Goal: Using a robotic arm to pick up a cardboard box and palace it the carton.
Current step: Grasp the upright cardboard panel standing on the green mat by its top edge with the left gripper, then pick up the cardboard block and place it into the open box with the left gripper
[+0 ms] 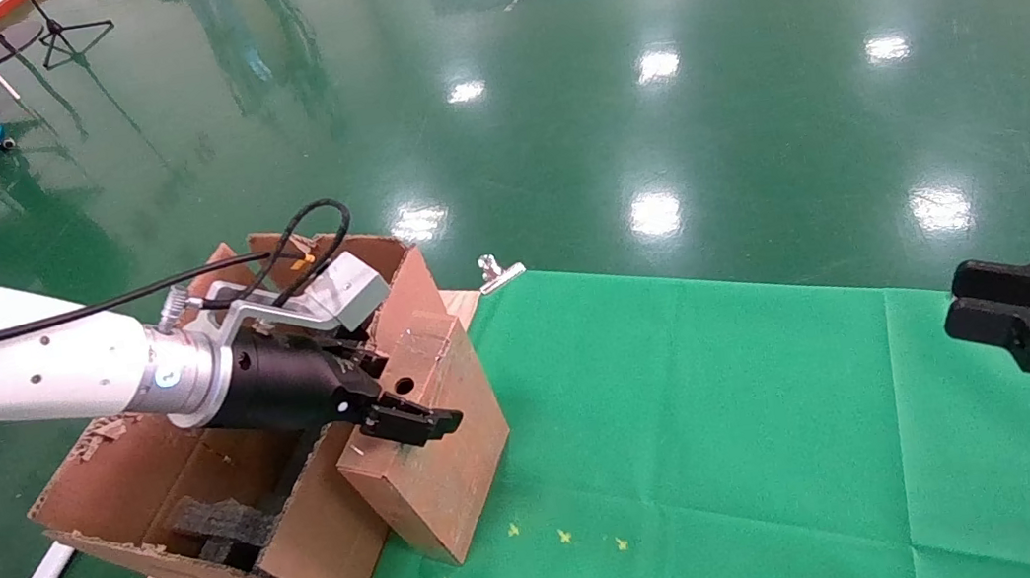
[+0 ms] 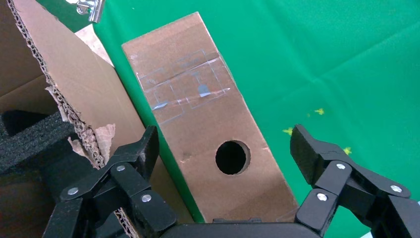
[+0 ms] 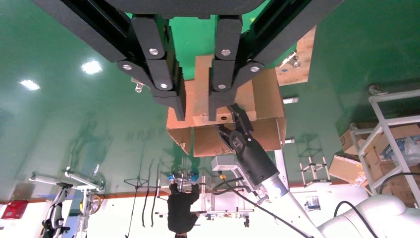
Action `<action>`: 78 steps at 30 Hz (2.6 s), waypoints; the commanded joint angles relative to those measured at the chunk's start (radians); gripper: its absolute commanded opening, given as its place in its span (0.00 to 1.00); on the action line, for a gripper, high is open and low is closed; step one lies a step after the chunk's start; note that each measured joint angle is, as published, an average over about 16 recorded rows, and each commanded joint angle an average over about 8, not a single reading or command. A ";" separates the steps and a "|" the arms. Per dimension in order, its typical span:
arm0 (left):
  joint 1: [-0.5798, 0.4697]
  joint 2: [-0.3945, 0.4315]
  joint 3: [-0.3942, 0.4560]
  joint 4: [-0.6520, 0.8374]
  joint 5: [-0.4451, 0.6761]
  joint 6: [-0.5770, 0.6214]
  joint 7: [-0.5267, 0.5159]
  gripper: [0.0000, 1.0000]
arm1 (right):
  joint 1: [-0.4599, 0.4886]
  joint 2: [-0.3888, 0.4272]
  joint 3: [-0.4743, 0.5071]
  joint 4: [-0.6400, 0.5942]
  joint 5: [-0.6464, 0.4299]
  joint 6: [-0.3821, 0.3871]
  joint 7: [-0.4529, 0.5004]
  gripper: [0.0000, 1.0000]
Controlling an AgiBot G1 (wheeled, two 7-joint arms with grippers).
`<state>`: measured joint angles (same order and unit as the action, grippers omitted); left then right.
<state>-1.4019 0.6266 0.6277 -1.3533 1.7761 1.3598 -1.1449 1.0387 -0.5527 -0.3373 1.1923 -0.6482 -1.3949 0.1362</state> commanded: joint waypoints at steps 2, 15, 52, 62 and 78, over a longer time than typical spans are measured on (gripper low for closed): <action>0.001 -0.001 -0.001 0.000 -0.002 0.000 0.000 0.00 | 0.000 0.000 0.000 0.000 0.000 0.000 0.000 1.00; -0.001 0.000 -0.004 0.011 -0.007 -0.002 0.005 0.00 | 0.000 0.000 0.000 0.000 0.000 0.000 0.000 1.00; -0.086 -0.257 -0.169 0.291 -0.089 -0.110 0.336 0.00 | 0.000 0.000 0.000 0.000 0.000 0.000 0.000 1.00; 0.024 -0.208 -0.170 0.572 -0.091 -0.303 0.501 0.00 | 0.000 0.000 0.000 0.000 0.000 0.000 0.000 1.00; -0.039 -0.090 -0.113 0.818 0.032 -0.374 0.560 0.00 | 0.000 0.000 0.000 0.000 0.000 0.000 0.000 1.00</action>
<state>-1.4396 0.5358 0.5134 -0.5362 1.8074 0.9799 -0.5870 1.0387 -0.5527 -0.3373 1.1923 -0.6482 -1.3949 0.1362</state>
